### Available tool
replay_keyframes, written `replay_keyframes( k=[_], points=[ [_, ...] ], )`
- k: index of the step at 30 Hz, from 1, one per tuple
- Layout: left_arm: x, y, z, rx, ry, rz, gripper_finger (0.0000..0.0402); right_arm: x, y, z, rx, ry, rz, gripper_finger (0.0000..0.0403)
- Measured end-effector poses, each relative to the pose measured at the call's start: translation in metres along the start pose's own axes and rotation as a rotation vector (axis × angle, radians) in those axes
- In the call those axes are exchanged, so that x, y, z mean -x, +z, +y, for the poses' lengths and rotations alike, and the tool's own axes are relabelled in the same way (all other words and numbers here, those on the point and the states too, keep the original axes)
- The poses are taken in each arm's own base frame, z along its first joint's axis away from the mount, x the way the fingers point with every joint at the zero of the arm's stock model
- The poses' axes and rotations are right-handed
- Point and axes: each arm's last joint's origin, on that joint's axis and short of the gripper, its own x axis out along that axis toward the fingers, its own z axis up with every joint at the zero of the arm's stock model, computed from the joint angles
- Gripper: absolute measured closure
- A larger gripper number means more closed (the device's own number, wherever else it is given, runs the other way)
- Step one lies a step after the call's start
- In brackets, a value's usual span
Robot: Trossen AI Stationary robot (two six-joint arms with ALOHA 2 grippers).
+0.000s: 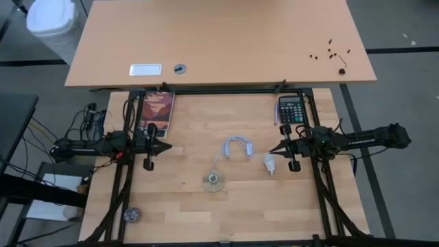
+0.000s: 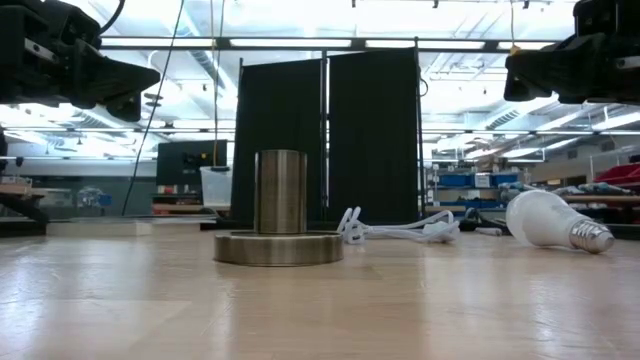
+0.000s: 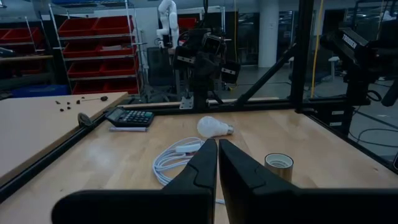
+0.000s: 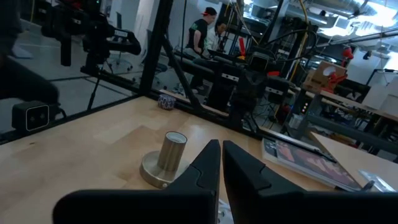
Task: Screw lightbulb
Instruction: Insert the lightbulb into the lamp
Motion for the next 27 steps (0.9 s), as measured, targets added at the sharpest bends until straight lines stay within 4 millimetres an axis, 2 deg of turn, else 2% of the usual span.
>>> replay_keyframes(
  k=[22,27],
  points=[
    [0.0,0.0,0.0,0.0,0.0,0.0,0.0379,0.0,0.003,-0.001,0.004,-0.009,-0.031,0.0375],
    [0.0,0.0,0.0,0.0,0.0,0.0,0.0379,0.0,0.011,-0.002,-0.133,-0.012,-0.115,0.0375]
  ],
)
